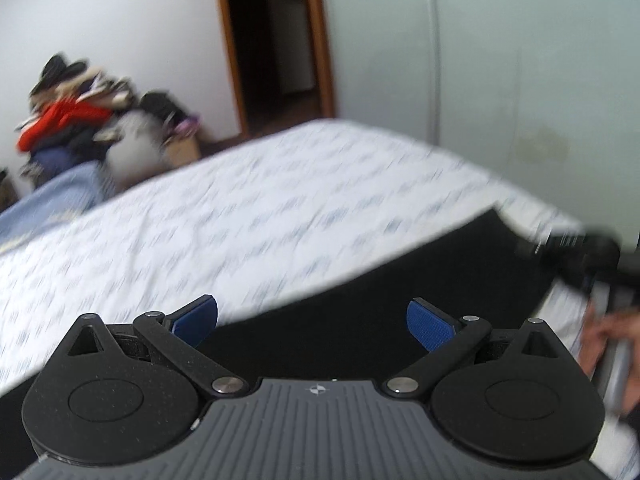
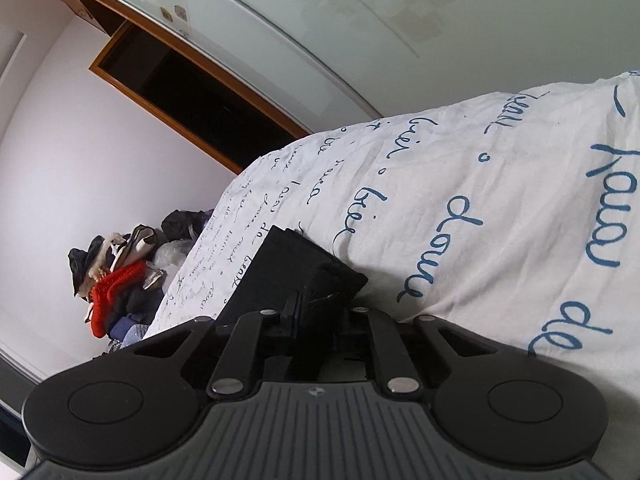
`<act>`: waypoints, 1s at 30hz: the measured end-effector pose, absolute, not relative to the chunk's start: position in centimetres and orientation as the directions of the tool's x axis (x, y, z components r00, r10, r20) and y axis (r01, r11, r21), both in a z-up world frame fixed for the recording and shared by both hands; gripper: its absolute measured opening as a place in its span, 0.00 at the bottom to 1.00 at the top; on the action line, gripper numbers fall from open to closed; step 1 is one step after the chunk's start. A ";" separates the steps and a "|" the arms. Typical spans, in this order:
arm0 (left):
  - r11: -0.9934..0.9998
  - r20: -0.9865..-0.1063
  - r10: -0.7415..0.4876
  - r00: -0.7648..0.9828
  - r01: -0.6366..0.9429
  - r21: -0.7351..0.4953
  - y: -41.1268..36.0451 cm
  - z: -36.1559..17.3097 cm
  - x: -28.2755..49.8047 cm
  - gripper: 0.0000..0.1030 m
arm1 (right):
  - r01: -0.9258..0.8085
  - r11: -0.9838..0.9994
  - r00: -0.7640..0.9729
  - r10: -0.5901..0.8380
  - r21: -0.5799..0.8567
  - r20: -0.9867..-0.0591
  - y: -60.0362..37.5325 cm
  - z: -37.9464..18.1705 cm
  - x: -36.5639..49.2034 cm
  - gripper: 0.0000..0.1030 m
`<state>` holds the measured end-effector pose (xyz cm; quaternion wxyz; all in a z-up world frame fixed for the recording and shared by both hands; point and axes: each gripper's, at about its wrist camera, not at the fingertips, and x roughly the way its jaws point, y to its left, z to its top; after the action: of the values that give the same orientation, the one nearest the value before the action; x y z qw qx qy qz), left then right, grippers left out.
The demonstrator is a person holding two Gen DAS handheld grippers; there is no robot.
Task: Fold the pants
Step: 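Grasp the pants edge with the left gripper while the right gripper holds its corner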
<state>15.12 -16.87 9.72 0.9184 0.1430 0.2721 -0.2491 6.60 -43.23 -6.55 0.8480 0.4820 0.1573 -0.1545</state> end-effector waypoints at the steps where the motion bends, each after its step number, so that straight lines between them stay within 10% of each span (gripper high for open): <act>1: 0.825 -0.565 -0.401 0.721 0.552 0.119 -18.1 10.3 15.9 0.99 | 0.414 0.489 0.903 -0.111 0.768 -0.416 -43.2 -6.5 6.6 0.09; 18: 0.673 -0.793 -0.466 0.393 0.740 -0.029 -38.5 6.1 21.4 0.97 | 0.423 0.540 0.898 -0.141 0.728 -0.417 -42.8 -6.0 6.4 0.09; 30: 0.577 -0.889 -0.276 0.366 0.803 0.152 -45.7 2.5 21.4 0.97 | 0.427 0.641 0.892 -0.184 0.637 -0.413 -41.3 -4.6 6.7 0.12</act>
<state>21.43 -45.67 2.47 0.7706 0.2989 0.4410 -0.3498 6.75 -41.29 -4.58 0.8923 0.3872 0.1569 -0.1714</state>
